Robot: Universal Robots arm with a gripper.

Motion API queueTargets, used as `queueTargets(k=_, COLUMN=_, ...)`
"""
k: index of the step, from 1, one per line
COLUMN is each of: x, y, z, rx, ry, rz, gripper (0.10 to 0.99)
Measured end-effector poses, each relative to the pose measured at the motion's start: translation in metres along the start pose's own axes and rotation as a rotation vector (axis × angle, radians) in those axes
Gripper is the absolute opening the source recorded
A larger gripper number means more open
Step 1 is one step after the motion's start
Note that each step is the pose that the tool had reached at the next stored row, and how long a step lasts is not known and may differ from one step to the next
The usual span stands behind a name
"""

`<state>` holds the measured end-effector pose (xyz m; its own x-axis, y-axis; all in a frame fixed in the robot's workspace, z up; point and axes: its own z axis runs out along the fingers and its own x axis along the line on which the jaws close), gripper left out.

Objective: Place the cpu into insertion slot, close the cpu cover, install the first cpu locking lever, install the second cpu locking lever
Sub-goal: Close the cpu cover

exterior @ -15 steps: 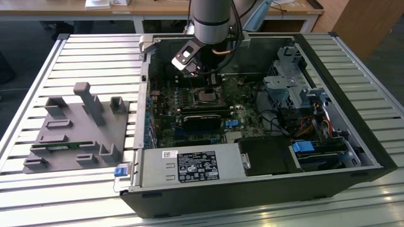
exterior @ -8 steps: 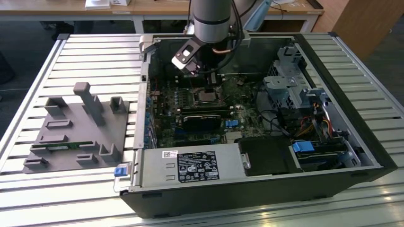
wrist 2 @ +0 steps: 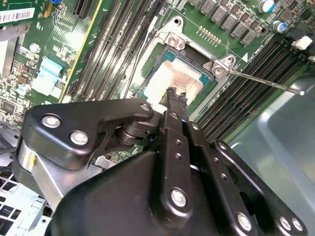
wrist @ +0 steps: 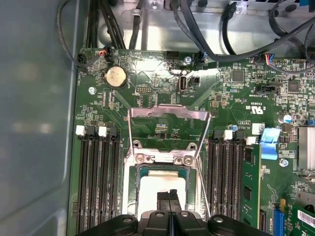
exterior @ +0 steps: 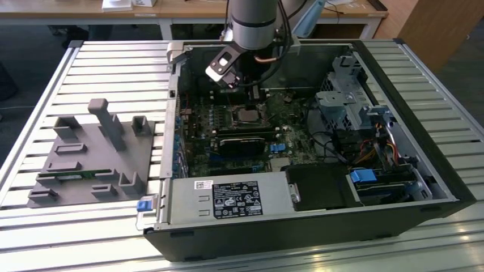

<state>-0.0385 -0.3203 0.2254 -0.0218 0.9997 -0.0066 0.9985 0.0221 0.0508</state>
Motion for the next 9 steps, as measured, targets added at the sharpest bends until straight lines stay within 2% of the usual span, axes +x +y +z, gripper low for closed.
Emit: queueTargets(k=9, x=0.0, y=0.0001, z=-0.003, rx=0.0, ry=0.0, rz=0.0, gripper=0.106)
